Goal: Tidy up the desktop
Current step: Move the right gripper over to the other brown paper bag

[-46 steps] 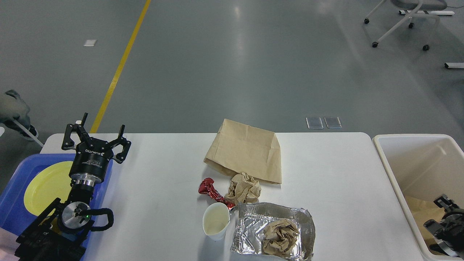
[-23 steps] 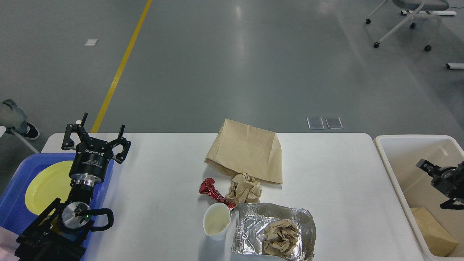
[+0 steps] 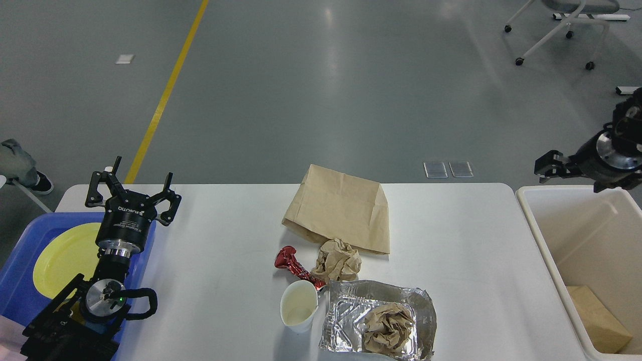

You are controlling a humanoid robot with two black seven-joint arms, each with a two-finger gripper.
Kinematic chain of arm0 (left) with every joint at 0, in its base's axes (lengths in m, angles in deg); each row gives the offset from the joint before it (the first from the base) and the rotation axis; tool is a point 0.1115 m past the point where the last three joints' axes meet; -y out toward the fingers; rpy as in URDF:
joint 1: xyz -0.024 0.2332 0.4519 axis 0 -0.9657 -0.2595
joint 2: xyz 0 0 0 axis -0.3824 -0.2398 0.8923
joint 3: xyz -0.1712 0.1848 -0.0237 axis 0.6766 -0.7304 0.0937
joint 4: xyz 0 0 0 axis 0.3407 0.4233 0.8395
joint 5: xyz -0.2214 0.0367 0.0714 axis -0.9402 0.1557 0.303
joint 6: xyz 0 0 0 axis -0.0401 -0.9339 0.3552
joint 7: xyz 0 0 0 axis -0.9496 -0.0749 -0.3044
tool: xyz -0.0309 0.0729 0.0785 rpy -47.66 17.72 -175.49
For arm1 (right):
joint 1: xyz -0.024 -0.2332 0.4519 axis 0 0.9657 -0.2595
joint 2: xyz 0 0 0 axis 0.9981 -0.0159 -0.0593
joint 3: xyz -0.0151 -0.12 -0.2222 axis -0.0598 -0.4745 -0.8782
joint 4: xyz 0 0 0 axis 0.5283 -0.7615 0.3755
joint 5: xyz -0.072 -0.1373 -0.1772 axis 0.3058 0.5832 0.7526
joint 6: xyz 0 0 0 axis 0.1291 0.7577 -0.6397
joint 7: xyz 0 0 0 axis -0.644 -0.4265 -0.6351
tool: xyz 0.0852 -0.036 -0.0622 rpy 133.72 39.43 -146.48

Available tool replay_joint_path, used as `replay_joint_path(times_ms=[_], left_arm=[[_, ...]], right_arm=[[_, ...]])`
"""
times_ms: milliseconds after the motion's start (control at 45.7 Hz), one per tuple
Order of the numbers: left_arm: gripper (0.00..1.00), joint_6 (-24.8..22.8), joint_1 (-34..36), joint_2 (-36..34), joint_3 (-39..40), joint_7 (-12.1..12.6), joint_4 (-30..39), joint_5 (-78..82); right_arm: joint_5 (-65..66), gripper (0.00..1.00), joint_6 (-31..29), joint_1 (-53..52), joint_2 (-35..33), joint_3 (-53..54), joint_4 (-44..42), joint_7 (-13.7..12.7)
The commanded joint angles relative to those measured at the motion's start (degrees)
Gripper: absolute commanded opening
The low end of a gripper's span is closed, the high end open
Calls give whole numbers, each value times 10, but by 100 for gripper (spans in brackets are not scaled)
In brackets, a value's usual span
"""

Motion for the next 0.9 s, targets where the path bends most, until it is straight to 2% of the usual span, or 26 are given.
replay_joint_path(times_ms=[0,88,197,569,876], left_arm=[[99,0,0,0,-1,0,0,0],[99,0,0,0,-1,0,0,0],[99,0,0,0,-1,0,-1,0],[99,0,0,0,0,0,-1,0],[99,0,1,0,-1,0,-1,0]], right_arm=[[-40,100,-92,-110,48,-49,71,-1],[-96,100,-138,-195,95,-94,117,-1],[-174,100,-138,-275,145,-131,171,-1],[-222,100,-138,-481,186,-127,364,-1],[-256,100,-138,-492,183,-128,374,-1]])
